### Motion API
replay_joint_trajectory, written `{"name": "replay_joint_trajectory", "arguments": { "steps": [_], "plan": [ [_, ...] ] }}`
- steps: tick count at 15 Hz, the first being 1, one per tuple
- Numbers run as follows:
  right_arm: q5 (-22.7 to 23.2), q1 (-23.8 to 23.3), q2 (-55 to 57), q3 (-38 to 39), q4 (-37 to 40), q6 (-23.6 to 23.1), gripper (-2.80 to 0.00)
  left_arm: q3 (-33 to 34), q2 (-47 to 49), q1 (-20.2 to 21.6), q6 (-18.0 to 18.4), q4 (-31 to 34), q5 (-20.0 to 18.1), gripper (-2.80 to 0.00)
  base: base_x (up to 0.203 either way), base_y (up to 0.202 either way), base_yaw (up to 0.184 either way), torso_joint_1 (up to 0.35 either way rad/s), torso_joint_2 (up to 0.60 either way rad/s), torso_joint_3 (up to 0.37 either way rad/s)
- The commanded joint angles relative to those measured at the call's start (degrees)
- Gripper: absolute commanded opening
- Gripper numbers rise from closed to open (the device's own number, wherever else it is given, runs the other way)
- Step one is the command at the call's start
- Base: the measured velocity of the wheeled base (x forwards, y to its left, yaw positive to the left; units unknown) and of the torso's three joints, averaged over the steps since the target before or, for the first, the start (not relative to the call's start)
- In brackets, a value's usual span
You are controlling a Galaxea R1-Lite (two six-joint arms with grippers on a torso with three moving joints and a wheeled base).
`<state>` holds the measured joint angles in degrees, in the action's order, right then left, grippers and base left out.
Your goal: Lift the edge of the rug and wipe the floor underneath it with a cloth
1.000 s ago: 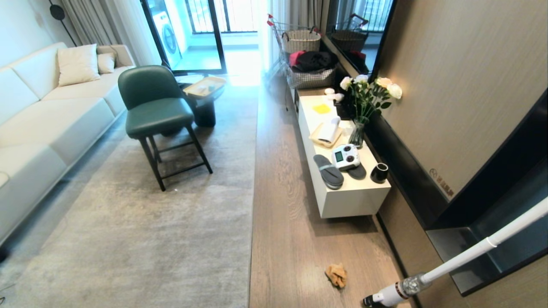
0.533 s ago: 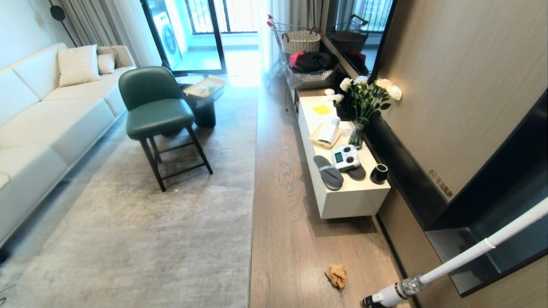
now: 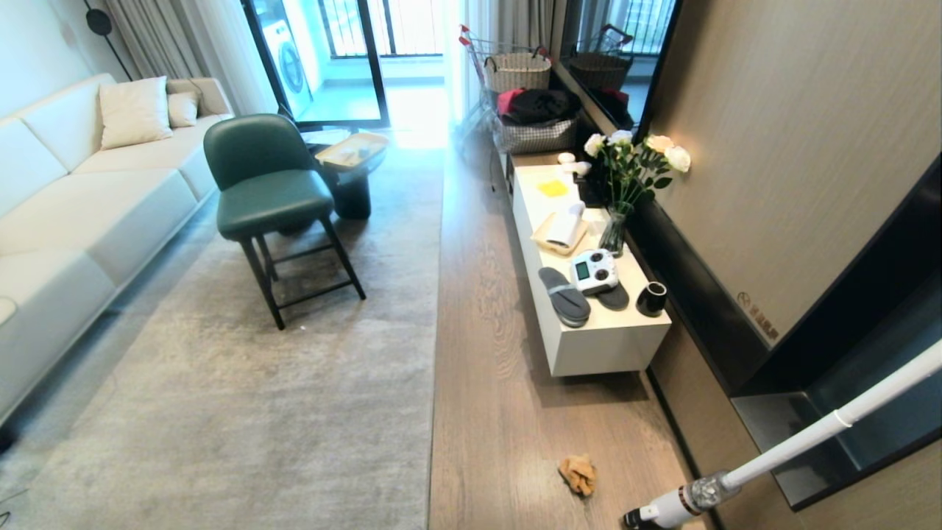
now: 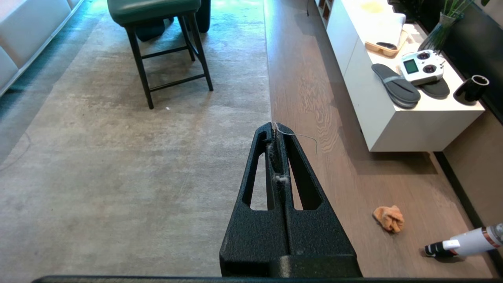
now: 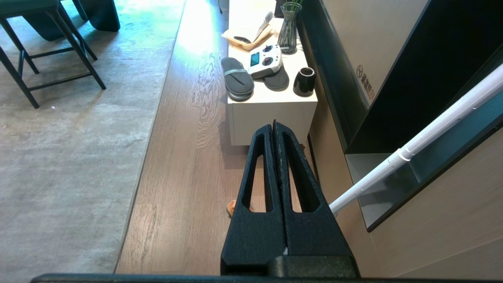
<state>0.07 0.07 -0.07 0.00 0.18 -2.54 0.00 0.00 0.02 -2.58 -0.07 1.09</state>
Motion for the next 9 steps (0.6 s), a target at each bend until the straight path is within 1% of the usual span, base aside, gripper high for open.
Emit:
{"name": "replay_joint_trajectory", "arguments": {
  "steps": [1,8,9],
  "plan": [
    [0.0,0.0,0.1,0.0,0.1,-0.2,-2.8,0.0,0.0,0.0,-0.1,0.0,0.0,-2.8,0.0,0.0,0.0,0.0,0.0,0.0],
    [-0.1,0.0,0.1,0.0,0.0,0.6,-2.8,0.0,0.0,0.0,-0.1,0.0,0.0,-2.8,0.0,0.0,0.0,0.0,0.0,0.0],
    [-0.1,0.0,0.1,-0.1,0.1,1.4,-2.8,0.0,0.0,0.1,-0.1,0.0,0.0,-2.8,0.0,0.0,0.0,0.0,0.0,0.0]
  ]
}}
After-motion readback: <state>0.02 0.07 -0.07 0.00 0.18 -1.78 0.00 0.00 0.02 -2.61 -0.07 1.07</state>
